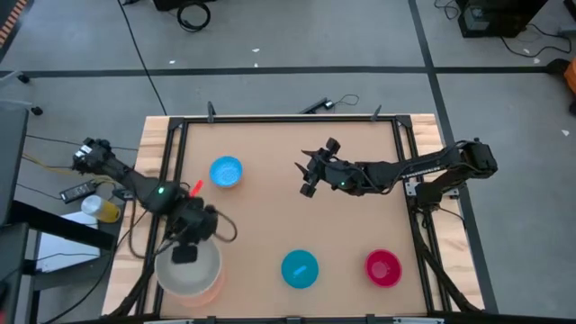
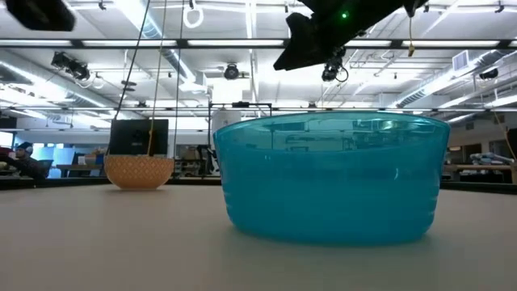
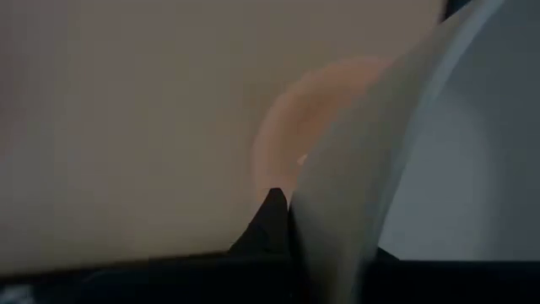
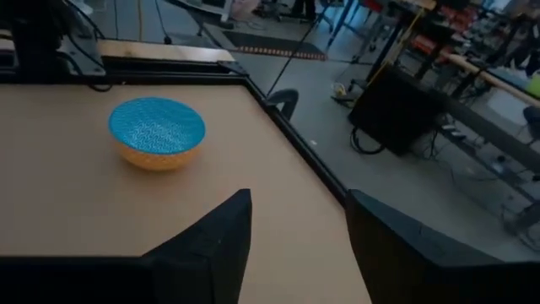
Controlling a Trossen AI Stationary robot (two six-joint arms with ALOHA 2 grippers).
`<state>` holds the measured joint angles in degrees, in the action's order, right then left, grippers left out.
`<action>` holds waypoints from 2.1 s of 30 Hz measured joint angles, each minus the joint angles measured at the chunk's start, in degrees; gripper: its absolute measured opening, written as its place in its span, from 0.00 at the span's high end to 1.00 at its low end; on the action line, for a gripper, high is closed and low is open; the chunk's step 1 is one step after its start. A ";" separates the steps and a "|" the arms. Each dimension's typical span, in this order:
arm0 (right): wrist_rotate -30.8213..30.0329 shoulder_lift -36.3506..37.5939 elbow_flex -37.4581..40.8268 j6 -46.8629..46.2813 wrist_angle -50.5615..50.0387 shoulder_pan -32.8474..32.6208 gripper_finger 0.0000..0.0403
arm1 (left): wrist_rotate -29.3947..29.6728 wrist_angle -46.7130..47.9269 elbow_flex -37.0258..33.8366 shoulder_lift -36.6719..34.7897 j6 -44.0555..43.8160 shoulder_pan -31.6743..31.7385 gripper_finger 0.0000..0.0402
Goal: Nest bowls inside each other
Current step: Stack the gray bowl on top of the orange bowl, then stack the blue bowl on top of the gray bowl
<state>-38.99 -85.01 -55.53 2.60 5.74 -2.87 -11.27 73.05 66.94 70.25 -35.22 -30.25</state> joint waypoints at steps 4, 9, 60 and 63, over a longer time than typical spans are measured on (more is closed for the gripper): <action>1.46 0.00 0.00 -1.95 -0.12 0.00 0.51 | 0.09 -10.07 -6.70 -1.92 -2.42 -4.69 0.99; 3.06 -0.07 0.01 -4.13 0.43 0.04 0.51 | 0.42 -17.53 -15.96 -3.21 -4.39 -7.92 0.99; 5.80 -0.16 0.02 -11.47 -8.56 4.02 0.50 | 2.47 -11.92 -18.45 -2.12 -18.75 -8.01 0.51; 7.71 0.49 0.02 -9.38 -12.61 4.08 0.50 | 3.78 -10.26 -18.45 -2.28 -18.07 -6.18 0.51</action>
<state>-31.27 -84.52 -55.51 -6.78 -6.87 1.21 -7.49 62.79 48.49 67.97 -53.30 -36.44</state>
